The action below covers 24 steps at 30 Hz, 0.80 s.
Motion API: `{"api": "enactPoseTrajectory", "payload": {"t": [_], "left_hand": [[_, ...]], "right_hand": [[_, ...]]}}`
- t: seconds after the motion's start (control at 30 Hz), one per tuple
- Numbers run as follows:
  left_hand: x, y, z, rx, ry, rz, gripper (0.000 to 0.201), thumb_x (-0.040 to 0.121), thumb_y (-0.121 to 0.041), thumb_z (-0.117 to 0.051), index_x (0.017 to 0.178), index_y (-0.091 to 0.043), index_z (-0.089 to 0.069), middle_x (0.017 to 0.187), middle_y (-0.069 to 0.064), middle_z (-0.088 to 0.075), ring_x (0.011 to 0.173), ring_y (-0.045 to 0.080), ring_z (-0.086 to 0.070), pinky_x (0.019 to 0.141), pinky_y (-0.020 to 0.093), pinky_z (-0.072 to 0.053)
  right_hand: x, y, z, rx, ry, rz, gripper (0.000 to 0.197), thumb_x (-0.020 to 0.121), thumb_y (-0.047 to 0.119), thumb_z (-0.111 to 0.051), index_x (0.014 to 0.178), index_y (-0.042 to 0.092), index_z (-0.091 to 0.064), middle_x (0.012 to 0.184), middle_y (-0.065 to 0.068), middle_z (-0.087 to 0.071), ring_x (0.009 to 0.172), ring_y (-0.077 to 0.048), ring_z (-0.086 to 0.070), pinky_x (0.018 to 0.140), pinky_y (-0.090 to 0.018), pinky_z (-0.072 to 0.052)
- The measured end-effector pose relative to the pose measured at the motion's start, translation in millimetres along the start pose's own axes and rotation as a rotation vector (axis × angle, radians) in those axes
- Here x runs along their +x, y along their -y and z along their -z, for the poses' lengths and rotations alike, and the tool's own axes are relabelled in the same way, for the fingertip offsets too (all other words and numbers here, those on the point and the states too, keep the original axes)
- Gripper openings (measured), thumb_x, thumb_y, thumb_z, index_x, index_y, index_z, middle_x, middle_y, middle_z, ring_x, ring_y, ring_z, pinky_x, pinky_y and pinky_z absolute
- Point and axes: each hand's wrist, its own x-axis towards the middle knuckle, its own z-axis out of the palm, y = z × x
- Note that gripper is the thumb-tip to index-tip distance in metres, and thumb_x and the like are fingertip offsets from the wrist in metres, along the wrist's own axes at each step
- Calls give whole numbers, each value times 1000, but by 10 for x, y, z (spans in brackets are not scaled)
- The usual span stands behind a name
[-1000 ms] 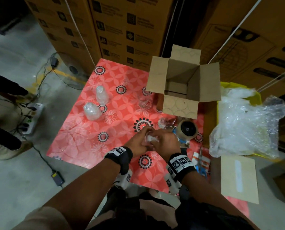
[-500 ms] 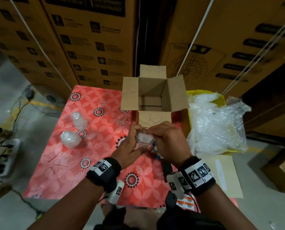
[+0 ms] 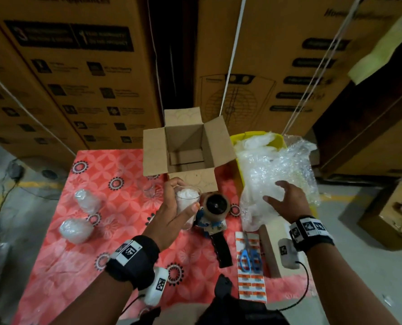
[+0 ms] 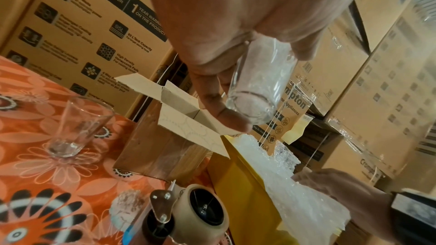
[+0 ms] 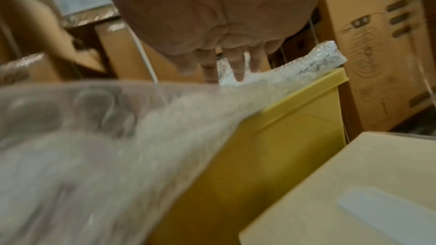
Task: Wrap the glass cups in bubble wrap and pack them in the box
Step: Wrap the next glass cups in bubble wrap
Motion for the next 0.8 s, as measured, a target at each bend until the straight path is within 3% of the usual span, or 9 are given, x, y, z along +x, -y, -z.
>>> {"api": "enactPoseTrajectory", "payload": {"t": [0.1, 0.2, 0.3, 0.4, 0.47, 0.57, 0.6, 0.7, 0.8], "left_hand": [[46, -48, -22, 32, -7, -16, 47, 102, -36, -62, 135, -40, -29, 121, -26, -52, 114, 9, -60, 100, 37, -54], [81, -120, -38, 27, -27, -26, 48, 99, -42, -63, 135, -40, -31, 122, -22, -51, 115, 12, -60, 101, 39, -55], [106, -150, -67, 17, -31, -29, 51, 99, -41, -64, 137, -33, -31, 123, -20, -52, 116, 16, -61, 102, 44, -55], [134, -164, -115, 12, -32, -30, 49, 101, -36, -64, 138, -32, -31, 121, -20, -55, 113, 17, -63, 100, 48, -56], [148, -170, -142, 20, -27, -27, 49, 102, -31, -64, 137, -32, -31, 118, -22, -56, 109, 15, -64, 98, 49, -57], [169, -184, -173, 34, -30, -28, 50, 102, -31, -65, 138, -32, -31, 118, -20, -59, 110, 18, -66, 99, 50, -58], [177, -191, -179, 35, -31, -28, 51, 101, -33, -65, 139, -31, -30, 119, -18, -59, 110, 18, -66, 100, 51, -57], [197, -210, -180, 16, -36, -12, 53, 100, -38, -66, 139, -32, -30, 119, -14, -63, 110, 22, -68, 100, 56, -57], [219, -220, -164, 21, -53, -17, 57, 98, -44, -67, 140, -33, -30, 125, 2, -62, 114, 27, -67, 102, 59, -55]], "right_hand": [[53, -2, -31, -82, -126, -57, 35, 104, 46, -50, 121, 24, -72, 142, -11, -59, 138, -37, -45, 112, -57, -31], [153, -73, 79, -188, -78, -122, 28, 101, 37, -55, 127, 29, -65, 137, -5, -62, 134, -31, -50, 111, -53, -27], [262, -183, 175, -272, 146, -161, 71, 91, 64, -68, 145, 21, -50, 145, -7, -61, 133, -30, -56, 111, -47, -35], [343, -187, 282, -159, 202, -195, 103, 70, 75, -82, 151, 21, -47, 145, -11, -61, 131, -34, -59, 106, -48, -51], [340, -144, 335, -174, 182, -191, 83, 72, 67, -85, 141, 29, -60, 139, -6, -66, 123, -32, -64, 100, -44, -55], [308, -133, 375, -126, 54, -162, 16, 92, 42, -74, 92, 27, -75, 109, -12, -75, 92, -34, -66, 81, -38, -53], [303, -155, 383, -92, 11, -152, 18, 96, 36, -69, 84, 24, -73, 103, -16, -74, 88, -36, -65, 79, -38, -51], [277, -258, 480, 202, -195, -111, 16, 103, 15, -57, 103, 12, -72, 109, -21, -71, 100, -40, -66, 86, -45, -51], [163, -273, 645, 496, -405, -147, 19, 110, 18, -48, 115, 6, -62, 106, -14, -62, 94, -28, -57, 80, -42, -45]]}}
